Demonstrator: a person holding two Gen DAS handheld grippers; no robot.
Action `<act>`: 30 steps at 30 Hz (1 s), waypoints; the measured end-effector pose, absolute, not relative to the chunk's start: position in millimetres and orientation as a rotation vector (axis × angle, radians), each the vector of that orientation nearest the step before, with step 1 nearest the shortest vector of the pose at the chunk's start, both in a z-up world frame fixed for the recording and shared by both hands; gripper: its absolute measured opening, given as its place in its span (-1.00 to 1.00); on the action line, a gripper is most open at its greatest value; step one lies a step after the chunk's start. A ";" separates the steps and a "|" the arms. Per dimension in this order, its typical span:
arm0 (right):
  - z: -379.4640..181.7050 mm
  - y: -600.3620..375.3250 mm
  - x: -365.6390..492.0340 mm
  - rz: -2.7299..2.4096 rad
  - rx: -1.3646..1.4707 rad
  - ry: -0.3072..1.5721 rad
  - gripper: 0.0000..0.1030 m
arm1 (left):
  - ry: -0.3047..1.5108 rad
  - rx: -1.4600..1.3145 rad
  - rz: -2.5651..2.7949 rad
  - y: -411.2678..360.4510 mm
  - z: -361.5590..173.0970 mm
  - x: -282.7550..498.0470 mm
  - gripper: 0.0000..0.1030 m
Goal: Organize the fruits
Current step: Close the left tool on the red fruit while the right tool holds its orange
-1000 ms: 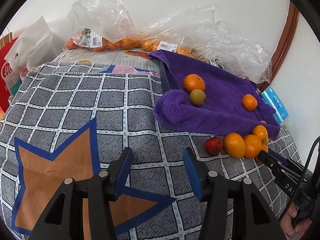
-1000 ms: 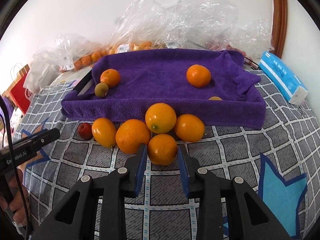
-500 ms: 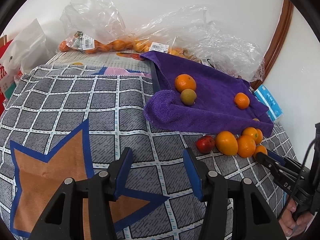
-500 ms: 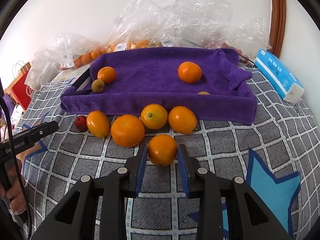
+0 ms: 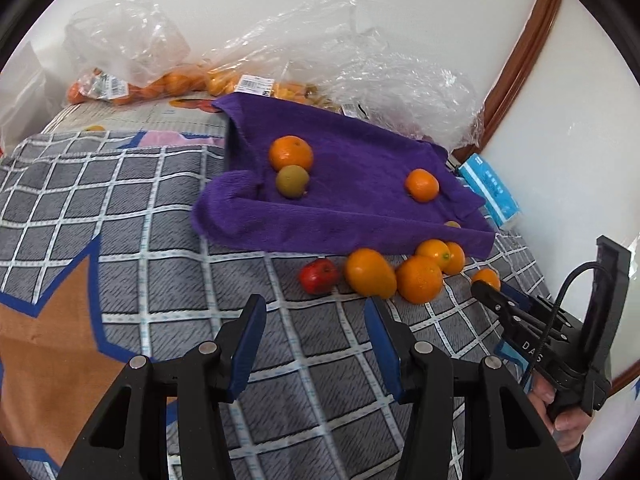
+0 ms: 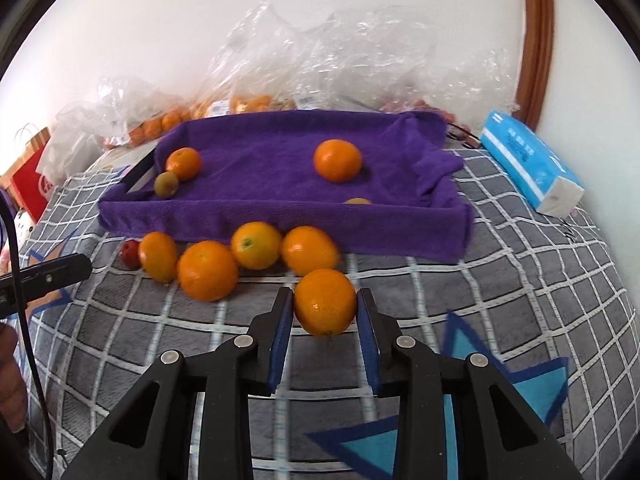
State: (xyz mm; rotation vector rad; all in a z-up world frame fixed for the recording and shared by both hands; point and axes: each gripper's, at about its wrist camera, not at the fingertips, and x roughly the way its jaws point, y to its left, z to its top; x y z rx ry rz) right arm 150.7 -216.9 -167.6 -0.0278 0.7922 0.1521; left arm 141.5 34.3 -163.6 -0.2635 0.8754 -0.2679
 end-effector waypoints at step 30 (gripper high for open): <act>-169.5 -236.2 152.8 0.198 0.111 0.789 -0.38 | 0.837 -0.236 -0.263 20.0 -171.7 164.3 -0.53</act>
